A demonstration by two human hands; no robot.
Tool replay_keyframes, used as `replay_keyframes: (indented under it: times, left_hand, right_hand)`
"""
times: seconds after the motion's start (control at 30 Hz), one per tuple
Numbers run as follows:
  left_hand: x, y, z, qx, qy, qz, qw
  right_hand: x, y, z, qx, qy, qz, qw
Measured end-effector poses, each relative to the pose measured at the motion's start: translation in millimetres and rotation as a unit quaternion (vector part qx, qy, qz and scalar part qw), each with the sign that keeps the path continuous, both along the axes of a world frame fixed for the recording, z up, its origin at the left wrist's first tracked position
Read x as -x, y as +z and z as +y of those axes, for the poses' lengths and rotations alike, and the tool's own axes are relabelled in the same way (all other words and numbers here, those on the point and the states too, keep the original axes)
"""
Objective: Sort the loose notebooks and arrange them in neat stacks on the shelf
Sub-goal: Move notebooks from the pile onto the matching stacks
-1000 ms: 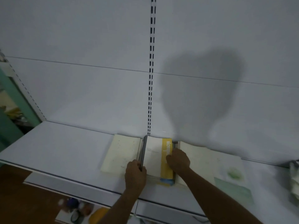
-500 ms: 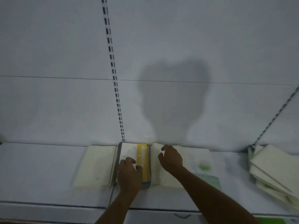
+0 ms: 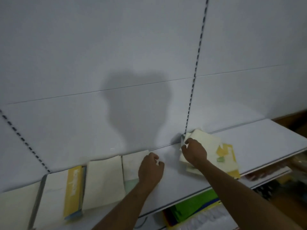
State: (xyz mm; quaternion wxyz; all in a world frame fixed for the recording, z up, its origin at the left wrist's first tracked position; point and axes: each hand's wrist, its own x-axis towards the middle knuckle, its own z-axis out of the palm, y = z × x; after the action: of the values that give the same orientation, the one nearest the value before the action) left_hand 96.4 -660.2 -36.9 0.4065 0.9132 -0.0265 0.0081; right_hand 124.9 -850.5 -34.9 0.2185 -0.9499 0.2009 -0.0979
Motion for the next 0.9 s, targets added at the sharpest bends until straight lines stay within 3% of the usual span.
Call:
replay_keyframes:
  times: [0.4,0.67,0.9]
  left_hand:
    - [-39.3,-19.7,-137.5,-0.107,-0.090,0.023,0.990]
    - [-59.1,-28.3,-163.3,-0.181,-0.058,0.061,0.980]
    - [-56.7,-27.7,-161.0,-0.140,-0.026,0.089,0.986]
  right_hand:
    - [11.7,-19.6,-145.7,-0.021,-0.081,0.065,0.994]
    - [2.6,-46.3,-146.2,-0.055,-0.108,0.096,0.988]
    - [-2.3,-45.5,-142.1,-0.157,-0.122,0.071,0.977]
